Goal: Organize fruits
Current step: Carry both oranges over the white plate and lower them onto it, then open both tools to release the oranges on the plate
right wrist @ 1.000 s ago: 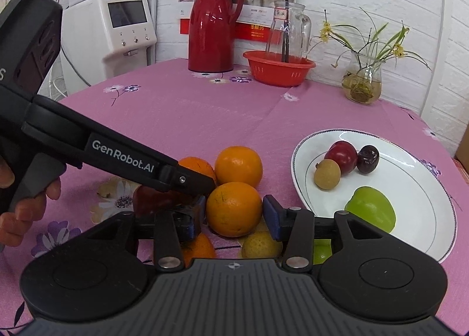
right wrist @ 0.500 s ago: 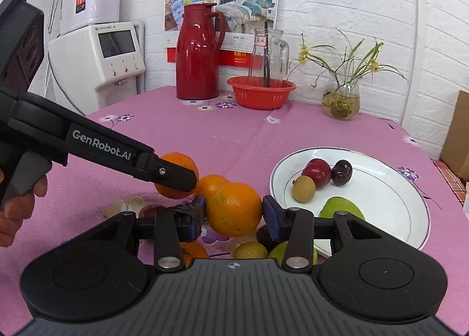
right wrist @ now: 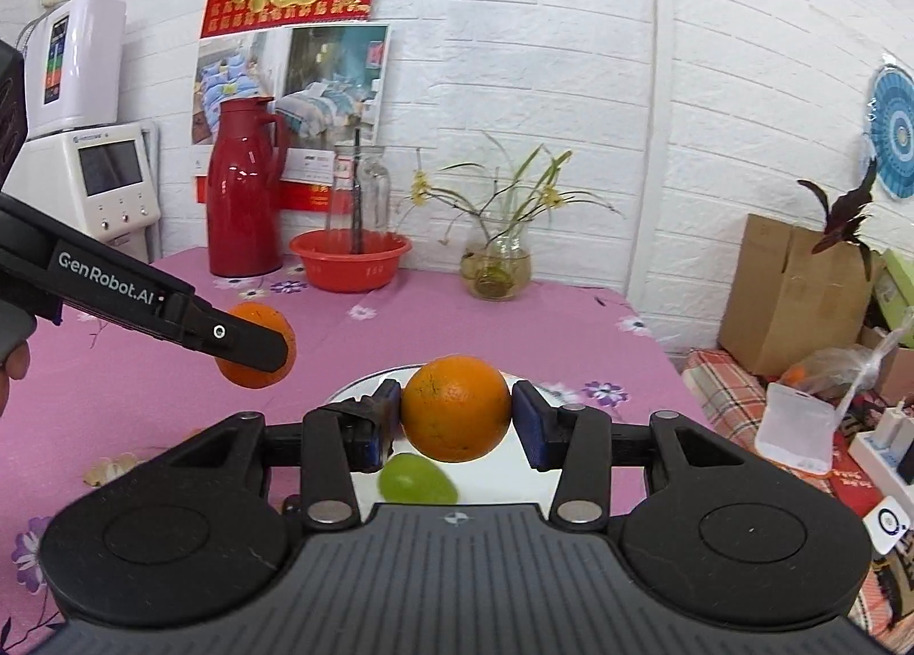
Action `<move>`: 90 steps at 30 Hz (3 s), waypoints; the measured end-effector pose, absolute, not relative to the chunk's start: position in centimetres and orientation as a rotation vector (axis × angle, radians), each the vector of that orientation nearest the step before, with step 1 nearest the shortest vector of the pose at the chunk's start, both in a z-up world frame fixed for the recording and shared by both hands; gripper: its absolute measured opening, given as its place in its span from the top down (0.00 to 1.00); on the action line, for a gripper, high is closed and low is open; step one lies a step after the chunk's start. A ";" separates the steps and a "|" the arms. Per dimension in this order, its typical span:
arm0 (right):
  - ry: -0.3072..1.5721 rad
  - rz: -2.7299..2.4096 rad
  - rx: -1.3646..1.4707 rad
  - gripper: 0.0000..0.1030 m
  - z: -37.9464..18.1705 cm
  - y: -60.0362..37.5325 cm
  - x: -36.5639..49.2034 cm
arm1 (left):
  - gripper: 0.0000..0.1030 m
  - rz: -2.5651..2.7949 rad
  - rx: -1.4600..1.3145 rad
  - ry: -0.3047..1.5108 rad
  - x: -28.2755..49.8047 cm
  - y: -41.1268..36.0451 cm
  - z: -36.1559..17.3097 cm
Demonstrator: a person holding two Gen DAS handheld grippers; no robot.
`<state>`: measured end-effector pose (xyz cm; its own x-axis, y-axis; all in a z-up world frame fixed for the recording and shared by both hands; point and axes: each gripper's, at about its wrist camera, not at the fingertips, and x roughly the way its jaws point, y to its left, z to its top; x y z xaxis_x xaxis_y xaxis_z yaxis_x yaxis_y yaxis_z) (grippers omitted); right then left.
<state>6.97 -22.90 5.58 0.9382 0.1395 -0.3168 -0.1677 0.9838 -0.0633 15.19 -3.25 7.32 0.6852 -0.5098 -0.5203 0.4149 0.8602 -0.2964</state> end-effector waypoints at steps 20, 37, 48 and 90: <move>0.387 0.109 -0.096 0.29 2.8 -26.6 12.1 | 0.00 -0.549 -0.153 0.753 21.7 -8.3 3.0; 0.466 0.130 -0.096 0.29 0.5 -26.3 16.4 | 0.00 -0.552 -0.122 0.815 23.7 -8.5 0.5; 0.486 0.150 -0.111 0.29 -0.2 -25.6 17.4 | 0.00 -0.558 -0.126 0.820 23.9 -8.4 -0.2; 0.484 0.215 -0.055 0.00 0.2 -24.0 20.0 | 0.00 -0.445 -0.169 0.662 21.3 -3.6 3.5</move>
<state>19.99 -24.02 0.16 0.8629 0.1919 -0.4675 -0.2179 0.9760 -0.0016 21.32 -3.58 3.49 0.6987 -0.4505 -0.5558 0.3447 0.8927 -0.2902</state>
